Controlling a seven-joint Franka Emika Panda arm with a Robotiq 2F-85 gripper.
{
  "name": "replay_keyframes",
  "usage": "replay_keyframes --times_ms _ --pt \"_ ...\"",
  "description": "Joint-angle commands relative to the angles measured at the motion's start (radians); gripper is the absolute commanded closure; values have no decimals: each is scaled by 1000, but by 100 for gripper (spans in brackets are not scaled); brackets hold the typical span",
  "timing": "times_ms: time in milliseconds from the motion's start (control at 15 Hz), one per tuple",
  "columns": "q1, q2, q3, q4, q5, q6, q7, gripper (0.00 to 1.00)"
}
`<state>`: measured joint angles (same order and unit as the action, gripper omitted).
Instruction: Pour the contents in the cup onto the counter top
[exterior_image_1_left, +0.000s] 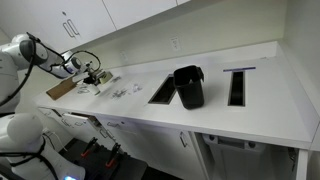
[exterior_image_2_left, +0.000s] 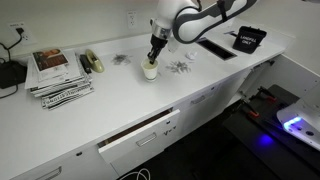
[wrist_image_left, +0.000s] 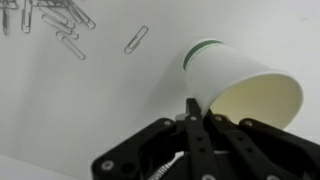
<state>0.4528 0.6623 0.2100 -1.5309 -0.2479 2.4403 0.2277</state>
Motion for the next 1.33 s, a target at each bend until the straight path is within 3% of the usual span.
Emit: replay_keyframes --times_ms 0,667,733,800,1267 --pt "-16 11 11 -6 74 58 -58 99" --pt "-16 53 7 -3 145 106 -108 99" --pt "-11 52 1 -4 138 104 -103 71" --pt "-7 52 -2 -4 135 103 -99 70" --pt "16 -34 -11 -69 110 122 -82 19"
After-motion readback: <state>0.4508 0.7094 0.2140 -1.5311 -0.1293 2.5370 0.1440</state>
